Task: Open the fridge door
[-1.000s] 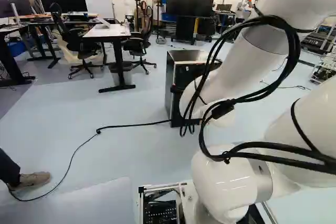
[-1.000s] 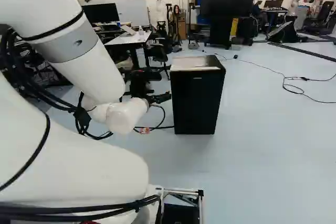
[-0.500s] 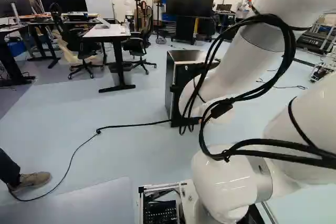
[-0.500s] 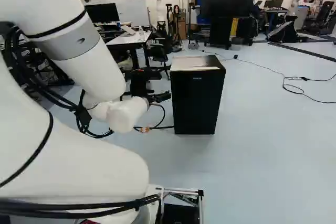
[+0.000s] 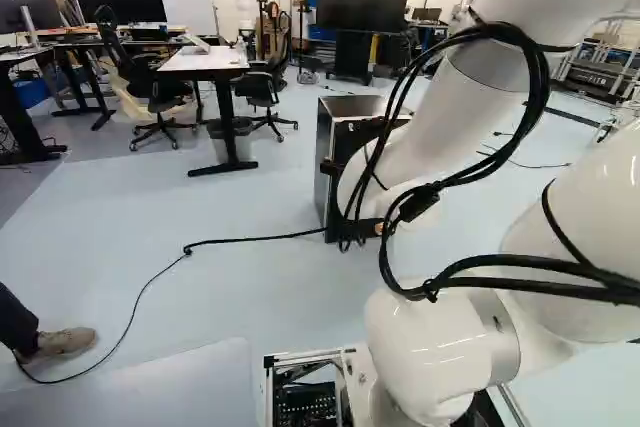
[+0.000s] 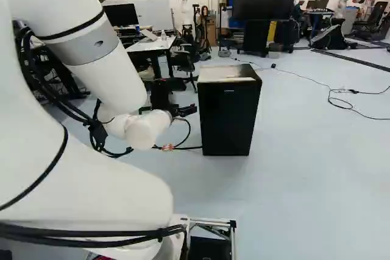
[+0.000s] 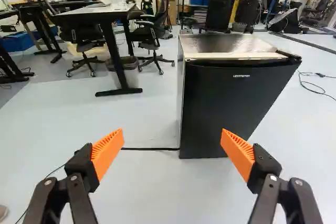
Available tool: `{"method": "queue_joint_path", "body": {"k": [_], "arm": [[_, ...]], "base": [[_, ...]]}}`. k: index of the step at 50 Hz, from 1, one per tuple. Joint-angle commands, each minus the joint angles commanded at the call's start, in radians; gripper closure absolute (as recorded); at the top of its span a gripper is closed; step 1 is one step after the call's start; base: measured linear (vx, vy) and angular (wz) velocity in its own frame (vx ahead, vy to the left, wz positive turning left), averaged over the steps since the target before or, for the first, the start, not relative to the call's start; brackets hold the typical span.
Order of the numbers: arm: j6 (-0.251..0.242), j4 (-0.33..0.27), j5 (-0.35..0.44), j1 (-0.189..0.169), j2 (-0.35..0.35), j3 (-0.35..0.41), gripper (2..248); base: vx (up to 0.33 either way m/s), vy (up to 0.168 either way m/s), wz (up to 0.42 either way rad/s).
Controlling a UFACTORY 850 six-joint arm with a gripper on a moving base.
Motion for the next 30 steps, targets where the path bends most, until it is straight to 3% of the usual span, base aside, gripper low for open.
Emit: {"method": "queue_joint_path", "body": {"k": [30], "arm": [[0.000,0.001,0.000,0.048,-0.071,-0.064,3]], "base": [[0.000,0.000,0.000]]}}
